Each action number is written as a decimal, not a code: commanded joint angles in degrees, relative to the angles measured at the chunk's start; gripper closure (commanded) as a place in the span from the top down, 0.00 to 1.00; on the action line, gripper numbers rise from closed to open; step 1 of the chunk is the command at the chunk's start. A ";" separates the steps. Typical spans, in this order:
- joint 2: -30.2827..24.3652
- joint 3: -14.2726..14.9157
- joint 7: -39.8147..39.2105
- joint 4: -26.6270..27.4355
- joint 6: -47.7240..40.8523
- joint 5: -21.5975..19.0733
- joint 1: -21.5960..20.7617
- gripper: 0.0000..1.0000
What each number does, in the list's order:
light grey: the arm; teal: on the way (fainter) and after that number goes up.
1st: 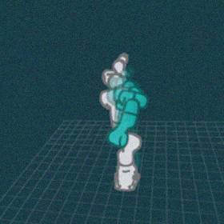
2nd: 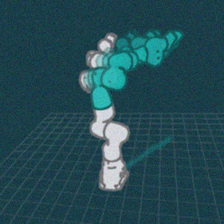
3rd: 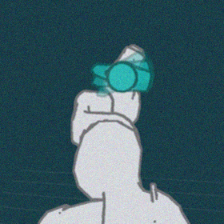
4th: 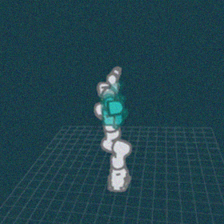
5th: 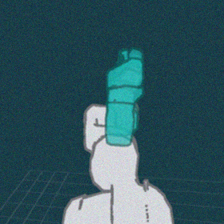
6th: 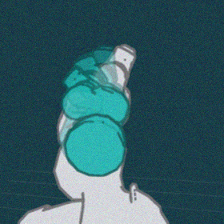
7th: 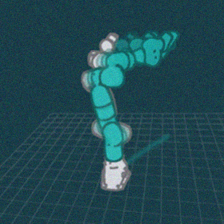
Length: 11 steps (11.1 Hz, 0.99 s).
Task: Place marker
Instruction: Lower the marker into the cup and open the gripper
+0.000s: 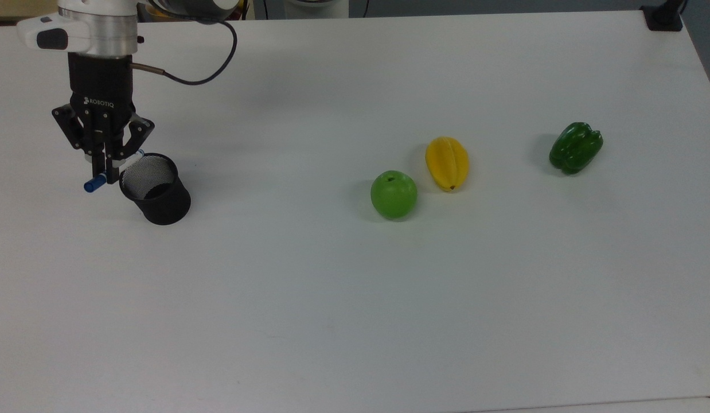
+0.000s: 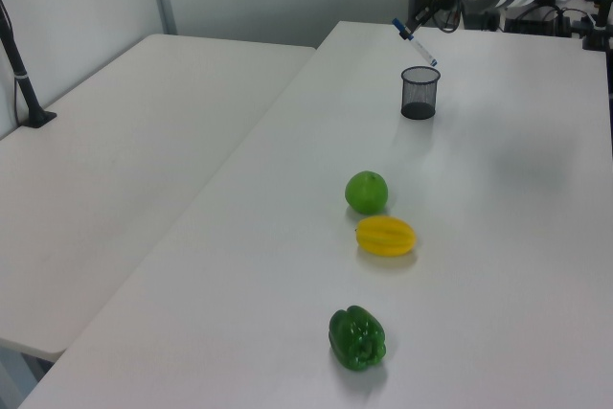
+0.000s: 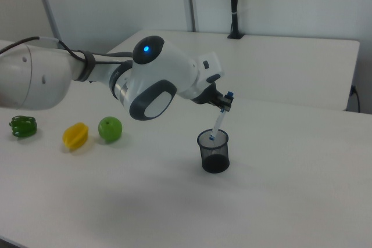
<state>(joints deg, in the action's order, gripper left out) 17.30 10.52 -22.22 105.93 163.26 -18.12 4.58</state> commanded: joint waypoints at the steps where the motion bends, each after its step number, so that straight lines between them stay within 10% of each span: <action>1: 0.45 -0.49 -1.68 2.61 6.26 -4.01 -0.36 0.00; 11: 0.10 -2.25 -1.77 8.77 12.70 -4.65 -0.89 0.00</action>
<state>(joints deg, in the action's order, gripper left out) 18.97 8.57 -22.23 112.54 174.63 -21.09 4.21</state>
